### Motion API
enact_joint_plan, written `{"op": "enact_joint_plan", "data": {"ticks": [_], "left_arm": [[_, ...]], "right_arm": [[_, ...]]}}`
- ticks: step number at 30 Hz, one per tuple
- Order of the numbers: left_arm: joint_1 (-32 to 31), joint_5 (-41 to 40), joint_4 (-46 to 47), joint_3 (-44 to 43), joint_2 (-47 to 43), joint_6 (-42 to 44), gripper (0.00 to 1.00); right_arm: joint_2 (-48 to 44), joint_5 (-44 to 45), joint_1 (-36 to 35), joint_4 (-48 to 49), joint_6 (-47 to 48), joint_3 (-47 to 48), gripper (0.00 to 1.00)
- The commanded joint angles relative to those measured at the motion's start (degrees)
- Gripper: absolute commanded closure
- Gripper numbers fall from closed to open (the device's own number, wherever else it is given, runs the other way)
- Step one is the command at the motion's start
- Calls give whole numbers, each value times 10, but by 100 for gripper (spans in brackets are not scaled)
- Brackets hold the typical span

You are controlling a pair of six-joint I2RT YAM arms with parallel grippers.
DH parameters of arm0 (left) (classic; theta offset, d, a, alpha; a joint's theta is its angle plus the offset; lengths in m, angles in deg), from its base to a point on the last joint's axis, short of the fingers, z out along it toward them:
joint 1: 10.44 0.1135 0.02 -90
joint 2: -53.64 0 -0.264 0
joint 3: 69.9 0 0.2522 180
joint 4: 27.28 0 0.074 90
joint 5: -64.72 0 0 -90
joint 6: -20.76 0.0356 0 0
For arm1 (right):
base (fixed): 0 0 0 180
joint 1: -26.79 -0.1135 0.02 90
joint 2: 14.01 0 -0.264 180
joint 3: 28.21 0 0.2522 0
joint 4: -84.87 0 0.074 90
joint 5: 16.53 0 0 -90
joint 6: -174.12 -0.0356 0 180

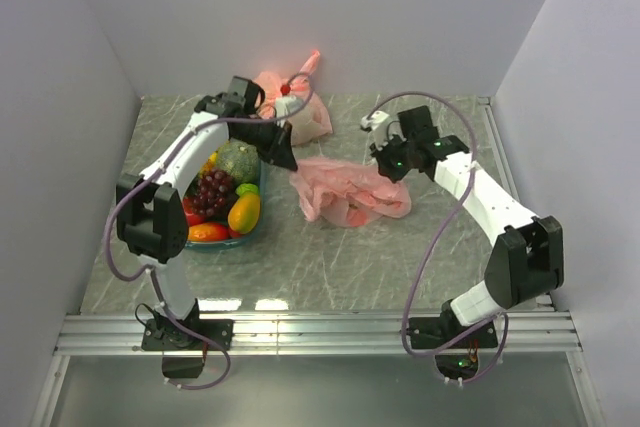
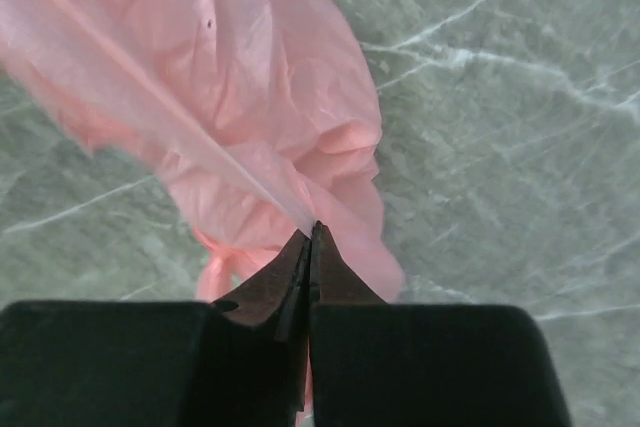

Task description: Place the fake fruits into the plastic bag and tie a complex knot

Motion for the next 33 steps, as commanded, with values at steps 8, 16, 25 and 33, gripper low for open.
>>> {"op": "enact_joint_plan", "data": {"ticks": [8, 16, 25, 33], "left_arm": [[41, -22, 32, -173, 67, 29, 80], [47, -69, 291, 121, -190, -262, 52], [-83, -144, 398, 393, -353, -425, 20], [-114, -173, 582, 333, -168, -538, 21]], "right_arm": [[-86, -209, 94, -161, -53, -4, 100], [-143, -294, 95, -10, -298, -117, 100], [-215, -327, 98, 103, -410, -221, 100], [-237, -322, 107, 59, -360, -229, 100]]}}
